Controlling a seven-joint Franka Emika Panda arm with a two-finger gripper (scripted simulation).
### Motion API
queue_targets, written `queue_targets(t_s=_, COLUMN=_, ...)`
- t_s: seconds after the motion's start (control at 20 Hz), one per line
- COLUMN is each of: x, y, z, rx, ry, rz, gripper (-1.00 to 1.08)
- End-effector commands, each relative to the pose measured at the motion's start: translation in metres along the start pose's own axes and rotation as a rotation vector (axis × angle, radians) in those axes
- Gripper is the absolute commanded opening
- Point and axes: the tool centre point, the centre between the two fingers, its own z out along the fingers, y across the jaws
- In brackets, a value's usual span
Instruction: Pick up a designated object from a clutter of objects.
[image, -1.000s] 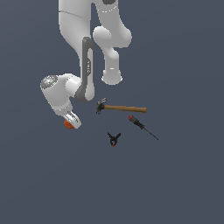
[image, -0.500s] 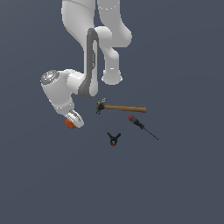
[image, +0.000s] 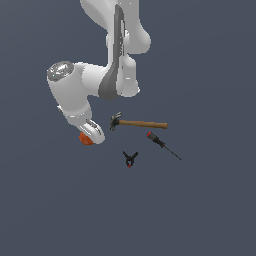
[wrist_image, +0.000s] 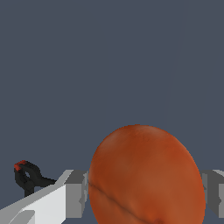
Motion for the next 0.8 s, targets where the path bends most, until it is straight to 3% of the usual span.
queue_targets(t_s=0.0, x=-0.002, y=-0.02, z=-0.025, rx=0.0, ry=0.002, rz=0.001, gripper=-1.0)
queue_targets(t_s=0.75, x=-0.011, y=-0.136, z=-0.162, rx=-0.001, ry=0.002, rz=0.001, gripper=-1.0)
